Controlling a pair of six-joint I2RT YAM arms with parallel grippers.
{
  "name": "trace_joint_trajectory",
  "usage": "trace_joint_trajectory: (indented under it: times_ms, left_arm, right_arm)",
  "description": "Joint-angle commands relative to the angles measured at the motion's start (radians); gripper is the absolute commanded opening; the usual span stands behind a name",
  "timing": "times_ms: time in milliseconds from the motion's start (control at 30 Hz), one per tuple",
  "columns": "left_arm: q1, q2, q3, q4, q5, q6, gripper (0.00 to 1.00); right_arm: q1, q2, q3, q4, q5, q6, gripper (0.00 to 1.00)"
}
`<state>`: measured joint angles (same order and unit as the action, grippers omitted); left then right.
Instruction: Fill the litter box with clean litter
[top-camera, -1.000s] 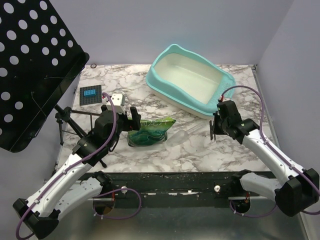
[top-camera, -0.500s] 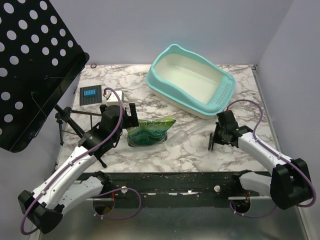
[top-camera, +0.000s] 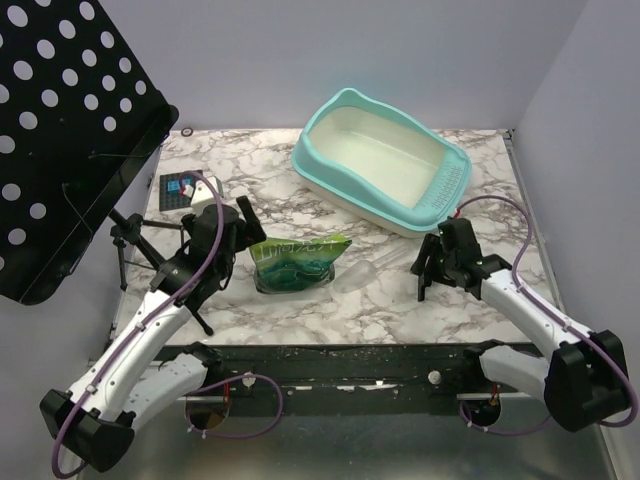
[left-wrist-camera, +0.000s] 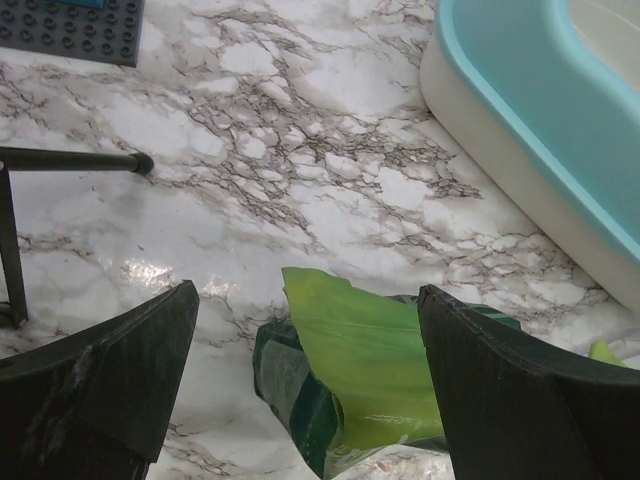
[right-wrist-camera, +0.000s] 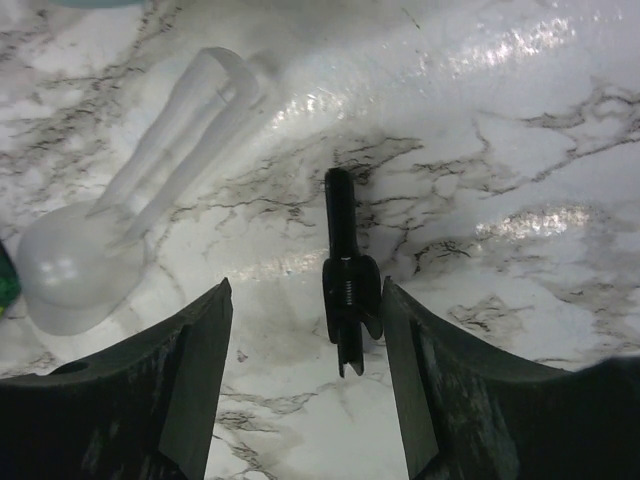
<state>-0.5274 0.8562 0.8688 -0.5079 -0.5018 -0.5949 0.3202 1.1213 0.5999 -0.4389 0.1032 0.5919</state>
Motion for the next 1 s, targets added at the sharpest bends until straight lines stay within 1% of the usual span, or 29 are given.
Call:
trace_joint_trajectory:
  times_ms: [0,133,167,267,400,433,467,600,767,900,967]
  left_arm:
    - [0.076,0.010,0.036,-0.067,0.107,-0.156,0.99]
    - [0.156,0.029,0.035,-0.112,0.261,-0.250,0.99]
    - [0.170,0.032,0.026,-0.113,0.290,-0.265,0.99]
    - [0.214,0.038,0.000,-0.100,0.380,-0.304,0.99]
    - [0.248,0.056,-0.025,-0.066,0.498,-0.328,0.99]
    - [0.253,0.063,-0.028,-0.058,0.500,-0.333,0.99]
    - [0.253,0.067,-0.034,-0.054,0.535,-0.338,0.99]
    - [0.256,0.084,-0.060,-0.041,0.540,-0.347,0.99]
    - [0.262,0.115,-0.111,0.052,0.582,-0.353,0.99]
    - [0.262,0.074,-0.178,0.161,0.571,-0.376,0.99]
    - [0.264,0.049,-0.198,0.199,0.556,-0.373,0.97]
  right_arm:
    - [-0.004,-0.064,0.057,0.048,-0.062,-0.061,0.69]
    - [-0.004,-0.078,0.090,0.051,-0.096,-0.092,0.69]
    - [-0.003,-0.078,0.093,0.055,-0.132,-0.096,0.69]
    - [-0.001,-0.077,0.095,0.072,-0.161,-0.110,0.69]
    - [0.002,-0.068,0.086,0.086,-0.188,-0.129,0.68]
    - [0.003,-0.064,0.083,0.091,-0.192,-0.132,0.68]
    - [0.003,-0.061,0.077,0.097,-0.200,-0.132,0.68]
    - [0.006,-0.051,0.067,0.117,-0.217,-0.133,0.67]
    - [0.010,-0.038,0.067,0.124,-0.234,-0.144,0.66]
    - [0.013,-0.046,0.055,0.138,-0.249,-0.142,0.64]
    - [0.016,-0.048,0.048,0.149,-0.252,-0.141,0.63]
